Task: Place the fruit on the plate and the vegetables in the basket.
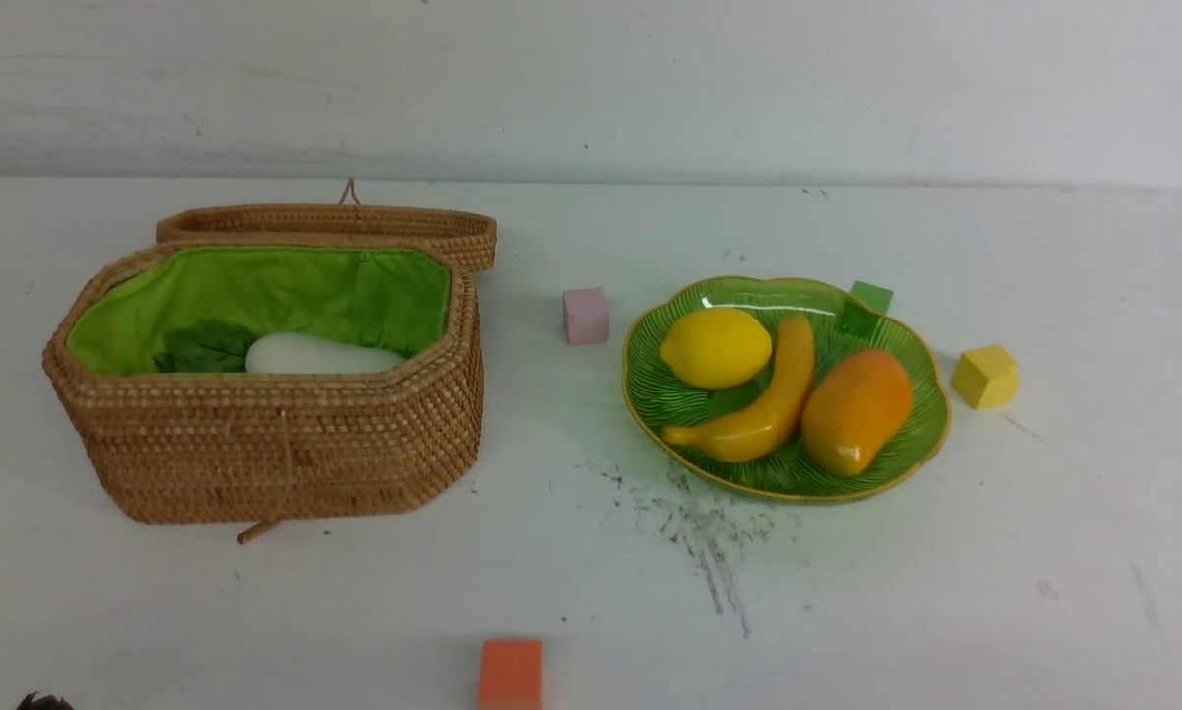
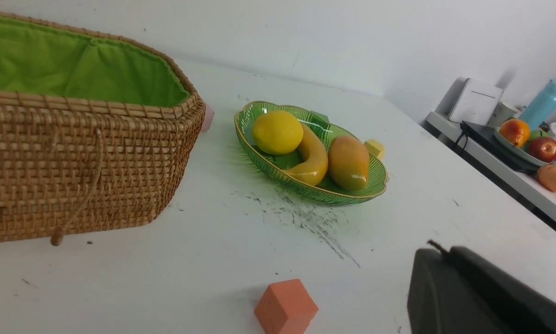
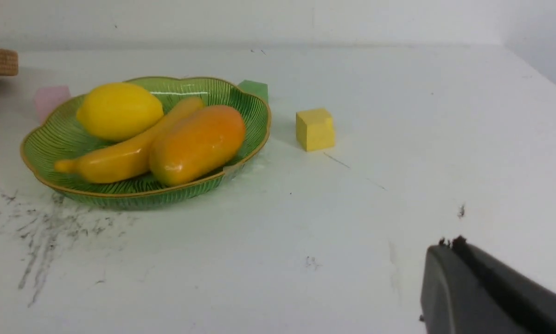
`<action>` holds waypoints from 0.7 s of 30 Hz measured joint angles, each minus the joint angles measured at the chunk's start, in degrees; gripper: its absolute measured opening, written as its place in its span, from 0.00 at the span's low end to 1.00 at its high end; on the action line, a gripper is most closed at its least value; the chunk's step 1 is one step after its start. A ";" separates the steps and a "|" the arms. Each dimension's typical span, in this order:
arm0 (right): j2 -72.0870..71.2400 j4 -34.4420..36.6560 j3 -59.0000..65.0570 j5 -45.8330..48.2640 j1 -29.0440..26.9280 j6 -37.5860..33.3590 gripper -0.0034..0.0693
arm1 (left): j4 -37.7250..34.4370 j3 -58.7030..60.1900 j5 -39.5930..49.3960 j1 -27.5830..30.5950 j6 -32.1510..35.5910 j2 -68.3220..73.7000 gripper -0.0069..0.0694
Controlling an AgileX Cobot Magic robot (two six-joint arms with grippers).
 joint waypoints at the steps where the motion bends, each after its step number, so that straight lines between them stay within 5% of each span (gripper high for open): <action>1: -0.80 0.00 1.24 -0.51 -0.07 0.00 0.02 | 0.00 0.00 0.00 0.00 0.00 0.00 0.10; 9: -3.50 -0.41 2.24 8.72 -0.12 -0.02 0.02 | -0.02 0.00 0.05 0.00 0.00 0.00 0.11; 21: -3.50 -0.41 2.13 9.08 -0.12 -0.23 0.03 | -0.02 0.00 0.05 0.00 0.00 0.00 0.12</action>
